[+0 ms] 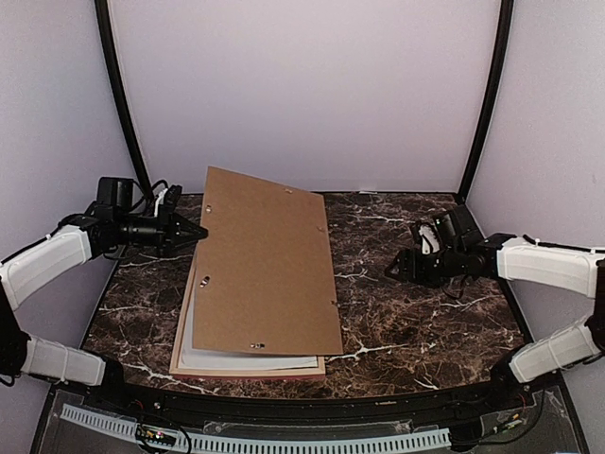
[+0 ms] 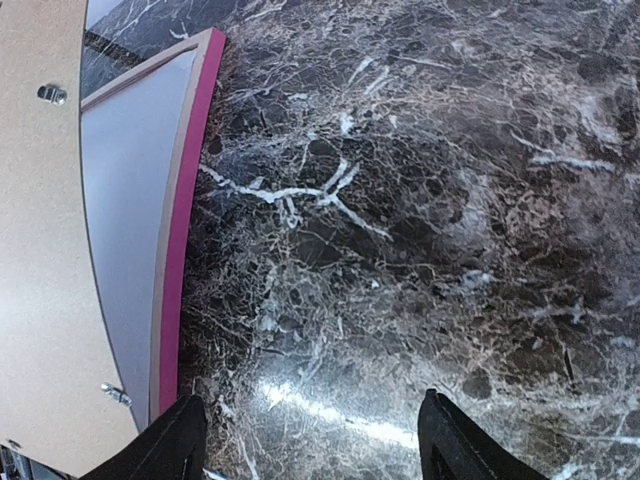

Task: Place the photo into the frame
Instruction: Place the backboard on the frame body.

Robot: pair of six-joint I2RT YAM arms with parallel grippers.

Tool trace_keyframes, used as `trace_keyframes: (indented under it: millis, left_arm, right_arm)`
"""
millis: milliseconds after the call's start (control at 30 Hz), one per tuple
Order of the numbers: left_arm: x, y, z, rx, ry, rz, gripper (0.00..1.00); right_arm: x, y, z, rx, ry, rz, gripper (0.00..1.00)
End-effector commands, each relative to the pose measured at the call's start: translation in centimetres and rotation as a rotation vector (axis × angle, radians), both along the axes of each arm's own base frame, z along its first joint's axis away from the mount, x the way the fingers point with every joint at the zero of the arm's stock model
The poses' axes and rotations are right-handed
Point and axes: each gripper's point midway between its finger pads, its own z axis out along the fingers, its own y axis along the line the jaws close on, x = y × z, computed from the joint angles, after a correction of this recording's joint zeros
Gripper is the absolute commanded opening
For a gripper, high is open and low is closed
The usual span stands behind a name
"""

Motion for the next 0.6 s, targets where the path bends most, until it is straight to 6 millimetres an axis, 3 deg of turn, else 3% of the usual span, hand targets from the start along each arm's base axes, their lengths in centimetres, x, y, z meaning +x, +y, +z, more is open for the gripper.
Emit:
trace_keyframes:
  millis: [0, 233, 400, 567]
  left_arm:
    - [-2.8, 1.4, 2.3, -0.04, -0.006, -0.074, 0.0]
    - [-2.5, 4.7, 1.9, -0.015, 0.029, -0.017, 0.0]
    - [-1.5, 5.2, 1.4, -0.013, 0.05, -0.009, 0.0]
    - [-0.4, 5.3, 0.9, -0.011, 0.08, -0.016, 0.0]
  right_arm:
    - [1.8, 3.0, 1.2, 0.054, -0.061, 0.088, 0.73]
    - [2.0, 6.9, -0.3, 0.071, -0.04, 0.188, 0.73]
    - [2.3, 8.4, -1.1, 0.089, -0.031, 0.224, 0.73]
    - [2.3, 8.7, -1.7, 0.086, -0.026, 0.242, 0.73]
